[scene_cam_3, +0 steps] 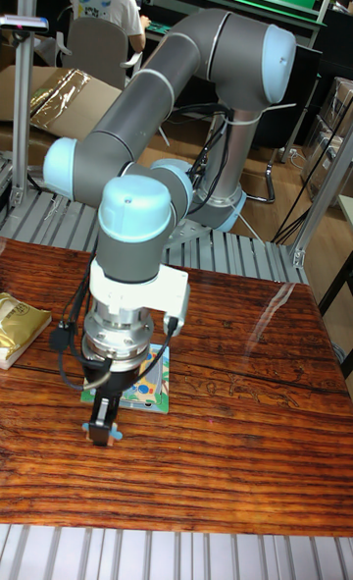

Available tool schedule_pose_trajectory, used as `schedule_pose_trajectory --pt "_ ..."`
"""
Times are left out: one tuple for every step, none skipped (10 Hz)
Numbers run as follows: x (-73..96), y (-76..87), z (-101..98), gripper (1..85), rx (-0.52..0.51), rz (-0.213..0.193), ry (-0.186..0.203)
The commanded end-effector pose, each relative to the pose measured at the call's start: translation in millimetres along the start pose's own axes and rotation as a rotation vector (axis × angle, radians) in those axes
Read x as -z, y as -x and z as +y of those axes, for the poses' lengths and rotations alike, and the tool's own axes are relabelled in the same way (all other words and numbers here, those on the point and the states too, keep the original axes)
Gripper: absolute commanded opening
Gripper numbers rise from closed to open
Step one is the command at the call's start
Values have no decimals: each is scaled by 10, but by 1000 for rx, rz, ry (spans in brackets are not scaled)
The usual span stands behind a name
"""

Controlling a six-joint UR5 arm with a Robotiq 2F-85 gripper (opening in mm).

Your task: Assemble one piece of a puzzle

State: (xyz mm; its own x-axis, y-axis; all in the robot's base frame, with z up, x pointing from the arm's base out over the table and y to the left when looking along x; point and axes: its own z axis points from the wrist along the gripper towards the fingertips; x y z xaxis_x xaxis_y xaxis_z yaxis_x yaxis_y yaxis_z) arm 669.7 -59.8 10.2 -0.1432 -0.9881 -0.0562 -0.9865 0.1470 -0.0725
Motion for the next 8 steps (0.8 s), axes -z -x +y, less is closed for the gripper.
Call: schedule_pose_trajectory --pt "149 -164 65 353 -130 47 -25" --pt "195 -215 103 353 -186 60 -31" --pt "233 -294 116 350 -237 84 -46" --pt "255 -332 123 347 -286 92 -58" --pt "275 -353 127 347 -328 96 -68" --pt "297 -377 143 347 -382 100 -76" --pt "315 -438 149 343 -427 117 -88" --pt "319 -495 158 337 -488 129 -96"
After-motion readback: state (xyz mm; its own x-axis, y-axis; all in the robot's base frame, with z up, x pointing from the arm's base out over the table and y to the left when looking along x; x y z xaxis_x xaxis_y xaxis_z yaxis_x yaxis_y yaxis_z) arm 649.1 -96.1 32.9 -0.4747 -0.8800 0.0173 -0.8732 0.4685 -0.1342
